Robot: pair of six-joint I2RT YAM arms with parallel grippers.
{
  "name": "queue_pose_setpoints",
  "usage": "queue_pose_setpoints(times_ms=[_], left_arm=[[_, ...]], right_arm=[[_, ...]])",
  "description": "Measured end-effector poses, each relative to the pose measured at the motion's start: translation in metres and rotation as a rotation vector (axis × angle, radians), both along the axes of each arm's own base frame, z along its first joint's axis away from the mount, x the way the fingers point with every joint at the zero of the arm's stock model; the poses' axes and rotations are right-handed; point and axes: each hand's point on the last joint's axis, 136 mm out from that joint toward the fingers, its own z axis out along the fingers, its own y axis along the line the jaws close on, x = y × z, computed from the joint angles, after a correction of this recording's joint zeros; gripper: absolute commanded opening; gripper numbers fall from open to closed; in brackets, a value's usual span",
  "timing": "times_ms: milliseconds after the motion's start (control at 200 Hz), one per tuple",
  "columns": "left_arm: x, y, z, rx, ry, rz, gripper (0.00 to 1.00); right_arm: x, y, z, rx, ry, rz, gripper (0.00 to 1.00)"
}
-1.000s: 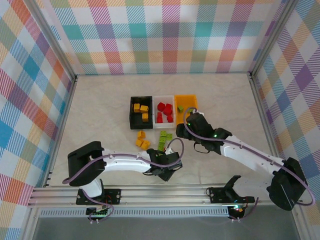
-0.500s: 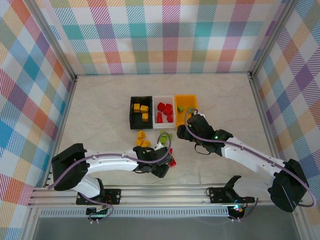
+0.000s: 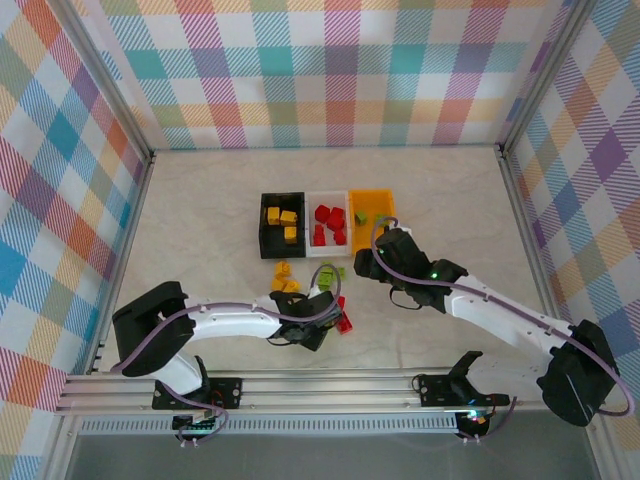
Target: Sort the legos into containers by color
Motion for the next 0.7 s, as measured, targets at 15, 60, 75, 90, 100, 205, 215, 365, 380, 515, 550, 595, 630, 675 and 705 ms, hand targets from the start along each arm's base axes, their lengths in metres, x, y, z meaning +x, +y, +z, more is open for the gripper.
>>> queue_pose_setpoints(times_ms=[15,60,75,90,100,205,215,365,380,515,550,595,630,675,705], left_arm=[[0.0,0.0,0.0,0.0,0.0,-0.001,0.37],[0.0,0.001,0.001,-0.006,0.0,0.002,0.36],[-0.001,0.001,0.001,-0.01,0.004,0.005,0.36],[-0.002,0.001,0.002,-0.013,0.004,0.004,0.36],[-0.002,0.001,0.002,-0.016,0.004,0.006,0.35],[0.001,0.0,0.017,-0.067,-0.006,0.027,0.35],[0.002,-0.001,0.018,-0.073,-0.008,0.028,0.35],[0.028,-0.002,0.063,-0.193,-0.072,0.096,0.35],[0.032,-0.002,0.068,-0.204,-0.08,0.106,0.35],[0.079,-0.023,0.12,-0.309,-0.16,0.157,0.35],[0.092,-0.03,0.131,-0.329,-0.178,0.164,0.35],[0.111,-0.042,0.144,-0.362,-0.196,0.171,0.35],[0.127,-0.051,0.152,-0.38,-0.209,0.177,0.35],[0.146,-0.062,0.158,-0.393,-0.22,0.181,0.35],[0.161,-0.071,0.161,-0.401,-0.225,0.181,0.35]], right_arm=[[0.0,0.0,0.0,0.0,-0.001,0.0,0.76],[0.0,0.0,0.001,0.003,-0.002,-0.002,0.76],[0.0,0.0,0.001,0.003,-0.001,-0.002,0.76],[0.0,0.0,0.001,0.003,-0.001,-0.002,0.76],[0.0,0.0,0.001,0.003,-0.001,-0.002,0.76],[0.0,-0.001,0.001,0.003,-0.004,-0.005,0.76],[0.0,-0.001,0.001,0.002,-0.004,-0.005,0.76],[0.001,-0.005,0.005,0.001,-0.022,-0.022,0.76],[0.001,-0.006,0.006,0.0,-0.023,-0.024,0.76],[-0.004,-0.016,0.0,-0.011,-0.021,-0.054,0.76],[-0.006,-0.019,-0.003,-0.015,-0.017,-0.06,0.76],[-0.008,-0.022,-0.008,-0.022,-0.008,-0.068,0.76],[-0.01,-0.024,-0.012,-0.028,0.001,-0.072,0.76],[-0.013,-0.027,-0.017,-0.034,0.014,-0.078,0.76],[-0.014,-0.028,-0.02,-0.039,0.023,-0.08,0.76]])
